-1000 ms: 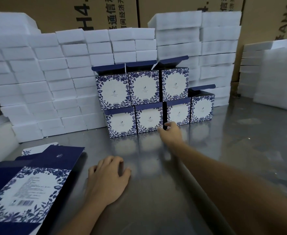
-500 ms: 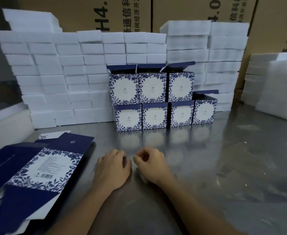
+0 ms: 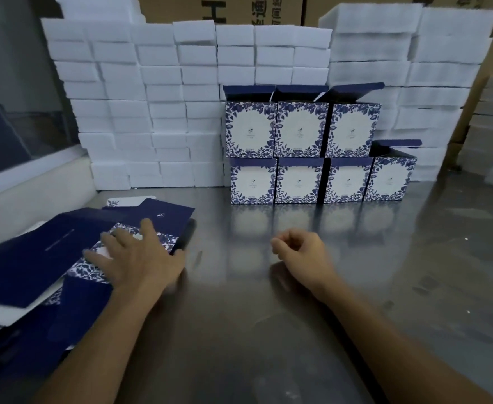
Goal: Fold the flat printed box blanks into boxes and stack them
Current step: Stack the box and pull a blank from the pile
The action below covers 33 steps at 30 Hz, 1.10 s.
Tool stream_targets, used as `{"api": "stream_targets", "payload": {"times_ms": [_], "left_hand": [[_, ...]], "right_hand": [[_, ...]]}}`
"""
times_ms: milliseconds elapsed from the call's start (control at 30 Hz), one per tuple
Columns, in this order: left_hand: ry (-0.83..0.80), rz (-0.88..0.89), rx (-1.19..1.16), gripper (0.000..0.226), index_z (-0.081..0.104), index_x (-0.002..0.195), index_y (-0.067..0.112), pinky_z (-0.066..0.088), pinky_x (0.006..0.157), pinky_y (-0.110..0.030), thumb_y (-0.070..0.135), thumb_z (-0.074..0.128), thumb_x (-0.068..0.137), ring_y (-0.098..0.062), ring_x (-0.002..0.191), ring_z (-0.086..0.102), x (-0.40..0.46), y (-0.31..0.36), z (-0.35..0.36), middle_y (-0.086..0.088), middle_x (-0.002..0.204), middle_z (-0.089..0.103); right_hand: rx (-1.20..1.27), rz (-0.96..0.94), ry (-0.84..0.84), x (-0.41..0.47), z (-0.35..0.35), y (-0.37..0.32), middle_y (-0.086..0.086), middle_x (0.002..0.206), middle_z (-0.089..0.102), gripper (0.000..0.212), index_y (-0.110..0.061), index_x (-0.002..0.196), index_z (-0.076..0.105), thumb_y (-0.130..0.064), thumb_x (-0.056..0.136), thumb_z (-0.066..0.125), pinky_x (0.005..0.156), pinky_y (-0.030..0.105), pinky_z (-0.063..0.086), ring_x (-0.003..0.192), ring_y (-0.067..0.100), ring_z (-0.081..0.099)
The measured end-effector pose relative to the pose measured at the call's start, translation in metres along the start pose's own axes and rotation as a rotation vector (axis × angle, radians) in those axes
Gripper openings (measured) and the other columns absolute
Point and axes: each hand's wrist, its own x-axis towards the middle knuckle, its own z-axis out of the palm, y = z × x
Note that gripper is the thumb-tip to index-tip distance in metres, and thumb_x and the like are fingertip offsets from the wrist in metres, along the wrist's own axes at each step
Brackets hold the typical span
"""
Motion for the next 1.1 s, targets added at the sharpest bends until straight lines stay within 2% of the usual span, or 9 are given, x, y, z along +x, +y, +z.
{"api": "stream_targets", "payload": {"times_ms": [100, 200, 300, 367, 433, 600, 867, 1000, 1100], "left_hand": [[-0.099, -0.026, -0.035, 0.073, 0.029, 0.147, 0.022, 0.025, 0.111, -0.058, 0.067, 0.041, 0.091, -0.044, 0.141, 0.026, 0.008, -0.013, 0.005, -0.025, 0.154, 0.028], [-0.072, -0.015, -0.080, 0.066, 0.037, 0.142, 0.016, 0.035, 0.105, -0.054, 0.063, 0.031, 0.096, -0.045, 0.133, 0.039, 0.010, -0.011, 0.002, -0.024, 0.146, 0.042], [0.033, 0.021, -0.152, 0.043, 0.047, 0.129, 0.007, 0.042, 0.094, -0.050, 0.039, 0.036, 0.101, -0.044, 0.118, 0.051, 0.007, -0.008, 0.001, -0.022, 0.130, 0.055], [0.047, 0.046, -0.122, 0.038, 0.045, 0.132, 0.007, 0.039, 0.100, -0.053, 0.022, 0.046, 0.096, -0.043, 0.124, 0.046, 0.002, -0.004, 0.003, -0.020, 0.135, 0.050], [0.071, 0.091, -0.057, 0.059, 0.030, 0.146, 0.009, 0.026, 0.110, -0.062, 0.015, 0.054, 0.093, -0.042, 0.140, 0.028, -0.003, 0.001, 0.006, -0.017, 0.152, 0.033], [0.325, 0.247, 0.045, 0.085, 0.006, 0.156, 0.010, 0.005, 0.114, -0.070, 0.019, 0.062, 0.092, -0.035, 0.151, 0.003, -0.023, 0.024, 0.004, -0.012, 0.164, 0.007], [0.361, 0.609, 0.067, 0.080, -0.005, 0.155, 0.009, 0.000, 0.117, -0.064, 0.014, 0.048, 0.096, -0.035, 0.151, -0.006, -0.079, 0.079, 0.018, -0.012, 0.165, -0.004], [0.200, 0.749, -0.162, 0.073, 0.004, 0.157, 0.013, 0.004, 0.123, -0.047, 0.014, 0.048, 0.098, -0.021, 0.152, -0.003, -0.084, 0.087, 0.022, -0.004, 0.165, -0.001], [0.170, 0.861, -0.410, 0.050, 0.038, 0.149, 0.020, 0.020, 0.119, -0.044, 0.038, 0.029, 0.104, -0.013, 0.147, 0.023, -0.081, 0.078, 0.016, 0.001, 0.158, 0.033]], "right_hand": [[-0.001, 0.006, 0.001, -0.001, 0.001, 0.000, 0.004, 0.074, 0.073, 0.018, -0.018, 0.073, 0.070, -0.021, 0.091, 0.068, 0.072, 0.031, 0.053, 0.067, 0.011, 0.065], [-0.007, 0.007, 0.005, -0.001, 0.001, 0.001, 0.001, 0.072, 0.073, 0.019, -0.018, 0.072, 0.070, -0.022, 0.091, 0.068, 0.068, 0.028, 0.053, 0.063, 0.006, 0.064], [0.030, 0.020, 0.019, 0.000, 0.001, 0.002, 0.001, 0.071, 0.073, 0.019, -0.016, 0.073, 0.071, -0.020, 0.091, 0.067, 0.066, 0.031, 0.055, 0.060, 0.009, 0.065], [0.073, 0.038, 0.050, 0.001, 0.002, 0.001, 0.001, 0.069, 0.072, 0.019, -0.016, 0.073, 0.071, -0.018, 0.091, 0.066, 0.067, 0.034, 0.055, 0.060, 0.014, 0.065], [0.091, 0.052, 0.076, 0.002, 0.003, -0.001, 0.000, 0.067, 0.072, 0.019, -0.017, 0.072, 0.070, -0.016, 0.090, 0.066, 0.070, 0.034, 0.055, 0.062, 0.012, 0.064], [0.059, 0.042, 0.068, -0.006, 0.002, -0.006, -0.001, 0.067, 0.073, 0.017, -0.019, 0.074, 0.070, -0.023, 0.091, 0.067, 0.076, 0.035, 0.057, 0.067, 0.012, 0.069], [0.418, -0.050, -0.260, -0.026, 0.006, -0.032, 0.002, 0.077, 0.073, 0.033, -0.009, 0.093, 0.069, -0.033, 0.104, 0.050, 0.064, 0.018, 0.050, 0.069, 0.011, 0.068], [0.631, 0.101, -0.240, -0.025, 0.014, -0.030, 0.003, 0.092, 0.075, 0.030, -0.009, 0.101, 0.073, -0.027, 0.106, 0.049, 0.079, 0.029, 0.056, 0.089, 0.015, 0.071], [0.607, 0.183, -0.086, -0.019, 0.011, -0.024, 0.006, 0.082, 0.075, 0.036, -0.007, 0.090, 0.071, -0.028, 0.107, 0.048, 0.075, 0.034, 0.056, 0.081, 0.018, 0.071]]}}
